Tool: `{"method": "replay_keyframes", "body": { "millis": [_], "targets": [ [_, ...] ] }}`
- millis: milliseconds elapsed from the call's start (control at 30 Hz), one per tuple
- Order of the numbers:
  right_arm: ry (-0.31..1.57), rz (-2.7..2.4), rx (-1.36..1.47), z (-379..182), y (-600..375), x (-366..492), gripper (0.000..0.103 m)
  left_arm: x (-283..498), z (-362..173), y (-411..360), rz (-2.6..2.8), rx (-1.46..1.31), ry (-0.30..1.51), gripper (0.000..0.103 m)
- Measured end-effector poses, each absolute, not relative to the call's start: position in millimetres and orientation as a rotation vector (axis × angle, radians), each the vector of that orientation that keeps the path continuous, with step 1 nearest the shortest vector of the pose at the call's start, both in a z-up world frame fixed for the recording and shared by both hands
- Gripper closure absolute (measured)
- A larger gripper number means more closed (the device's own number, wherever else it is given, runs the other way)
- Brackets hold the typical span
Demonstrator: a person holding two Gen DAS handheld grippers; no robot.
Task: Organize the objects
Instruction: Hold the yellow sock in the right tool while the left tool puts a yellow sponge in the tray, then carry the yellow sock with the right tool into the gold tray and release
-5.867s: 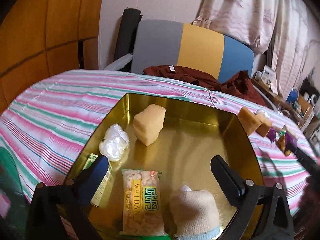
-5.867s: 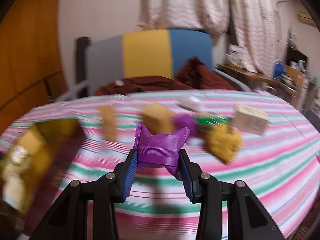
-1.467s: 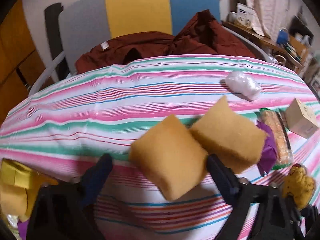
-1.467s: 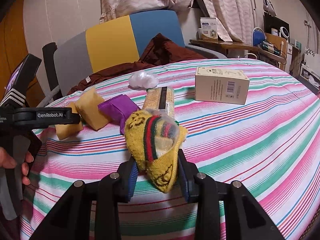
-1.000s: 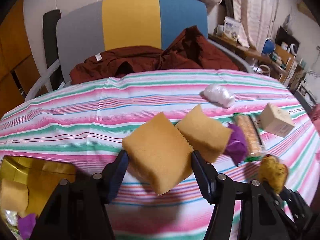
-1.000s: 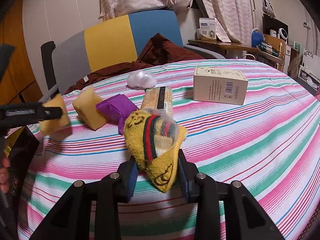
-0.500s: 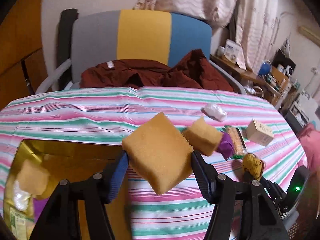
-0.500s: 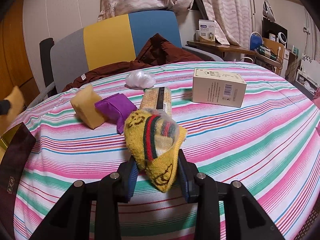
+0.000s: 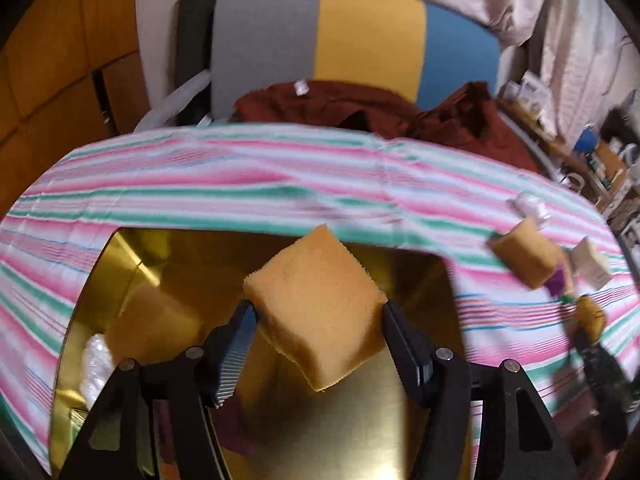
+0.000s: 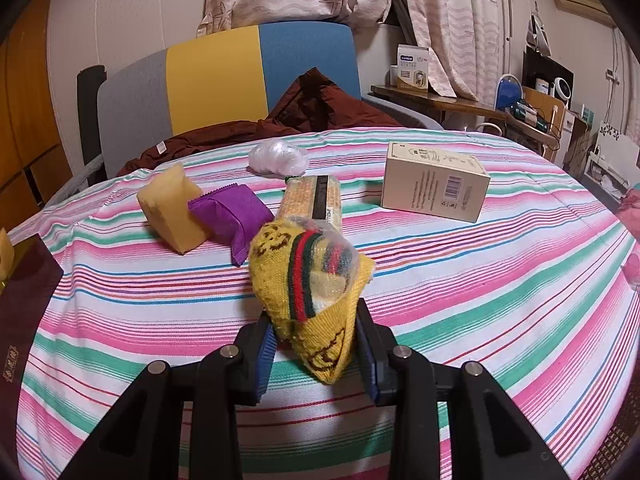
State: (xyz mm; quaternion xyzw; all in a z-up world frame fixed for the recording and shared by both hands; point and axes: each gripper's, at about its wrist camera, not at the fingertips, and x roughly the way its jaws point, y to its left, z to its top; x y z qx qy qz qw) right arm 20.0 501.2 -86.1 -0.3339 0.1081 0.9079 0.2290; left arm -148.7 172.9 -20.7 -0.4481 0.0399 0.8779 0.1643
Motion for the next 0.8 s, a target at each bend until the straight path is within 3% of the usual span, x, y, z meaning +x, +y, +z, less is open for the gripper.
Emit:
{"method": "replay_keyframes", "body": {
  "millis": [500,600,667,800],
  "targets": [
    [0.229,2.474,-0.933,-86,495,17,0.068,-196,-46,113,2.505,-1.356,0.083,0.026],
    [0.219,2.47,-0.936,-86,494,16,0.068,-194,-41,98,2.513,-1.34,-0.013,0.016],
    [0.21,2.467,-0.937,-86,493,16,0.068,-188,-34,85,2.495,-1.309,-0.177,0.008],
    [0.193,2.461,-0.937,-85,492,15,0.068,-167,-18,71,2.493,-1.229,-0.359,0.005]
  ]
}}
